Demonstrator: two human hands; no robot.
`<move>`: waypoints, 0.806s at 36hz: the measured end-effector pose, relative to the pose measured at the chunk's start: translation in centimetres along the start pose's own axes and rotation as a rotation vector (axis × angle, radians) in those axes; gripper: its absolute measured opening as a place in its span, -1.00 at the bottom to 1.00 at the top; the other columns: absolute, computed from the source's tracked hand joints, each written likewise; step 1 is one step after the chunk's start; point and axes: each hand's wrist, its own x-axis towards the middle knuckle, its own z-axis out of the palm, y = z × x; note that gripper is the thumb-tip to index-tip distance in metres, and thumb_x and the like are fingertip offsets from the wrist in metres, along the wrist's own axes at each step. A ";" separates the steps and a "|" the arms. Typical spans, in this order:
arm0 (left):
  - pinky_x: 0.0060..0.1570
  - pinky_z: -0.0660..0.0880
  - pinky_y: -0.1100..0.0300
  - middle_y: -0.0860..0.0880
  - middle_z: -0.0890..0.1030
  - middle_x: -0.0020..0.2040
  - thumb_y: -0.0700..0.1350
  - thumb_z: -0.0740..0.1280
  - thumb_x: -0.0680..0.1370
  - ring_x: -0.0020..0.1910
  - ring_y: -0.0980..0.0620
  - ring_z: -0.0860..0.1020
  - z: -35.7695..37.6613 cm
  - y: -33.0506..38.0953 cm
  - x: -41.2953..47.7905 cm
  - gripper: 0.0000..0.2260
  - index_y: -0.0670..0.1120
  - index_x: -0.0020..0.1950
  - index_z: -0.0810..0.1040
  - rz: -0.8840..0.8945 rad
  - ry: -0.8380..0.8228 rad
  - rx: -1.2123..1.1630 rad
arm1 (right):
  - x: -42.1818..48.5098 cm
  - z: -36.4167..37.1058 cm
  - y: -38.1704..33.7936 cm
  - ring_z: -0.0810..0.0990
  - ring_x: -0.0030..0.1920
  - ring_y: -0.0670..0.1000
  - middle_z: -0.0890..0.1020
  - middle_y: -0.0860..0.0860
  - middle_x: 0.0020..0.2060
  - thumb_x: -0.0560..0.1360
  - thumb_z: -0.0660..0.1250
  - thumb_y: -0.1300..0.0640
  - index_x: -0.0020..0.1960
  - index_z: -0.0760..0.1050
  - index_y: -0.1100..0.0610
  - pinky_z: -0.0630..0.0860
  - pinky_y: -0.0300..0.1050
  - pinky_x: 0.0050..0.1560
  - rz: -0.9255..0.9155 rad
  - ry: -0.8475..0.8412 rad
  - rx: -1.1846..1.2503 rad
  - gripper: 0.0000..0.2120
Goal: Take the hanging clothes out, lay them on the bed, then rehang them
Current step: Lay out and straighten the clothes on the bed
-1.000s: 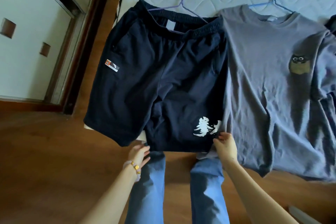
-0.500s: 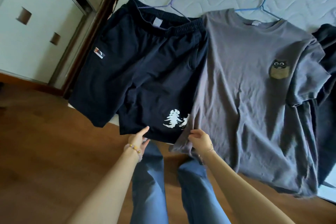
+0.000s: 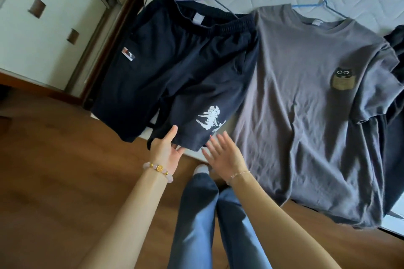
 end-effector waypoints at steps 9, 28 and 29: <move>-0.07 0.63 0.14 -0.20 0.53 0.29 -0.29 0.26 0.55 0.22 -0.09 0.54 -0.4 1.4 -0.5 -0.68 -0.30 0.31 0.43 -0.178 -0.158 -0.167 | -0.3 4.2 -1.1 0.54 -0.05 0.05 0.55 0.01 -0.14 0.41 0.28 -0.19 -0.03 0.54 0.03 0.53 0.00 -0.07 -0.012 0.071 -0.039 -0.68; 0.06 0.51 0.04 -0.17 0.57 0.04 -0.15 0.31 0.54 -0.03 -0.10 0.56 -3.9 -1.5 5.8 -0.77 -0.22 0.15 0.51 -0.267 0.052 -0.105 | -4.7 -3.3 -2.6 0.54 -0.44 0.01 0.54 0.18 -0.28 0.49 0.37 0.21 -0.07 0.53 0.31 0.47 -0.28 -0.51 -0.421 0.626 -0.678 -0.86; 0.02 0.52 0.04 -0.15 0.57 0.06 -0.12 0.30 0.55 -0.03 -0.09 0.56 -4.2 -1.7 6.2 -0.74 -0.21 0.20 0.49 -0.259 0.071 -0.134 | -4.9 -3.9 -2.6 0.58 -0.46 -0.02 0.56 0.17 -0.28 0.49 0.36 0.25 -0.04 0.52 0.35 0.48 -0.29 -0.51 -0.424 0.642 -0.686 -0.86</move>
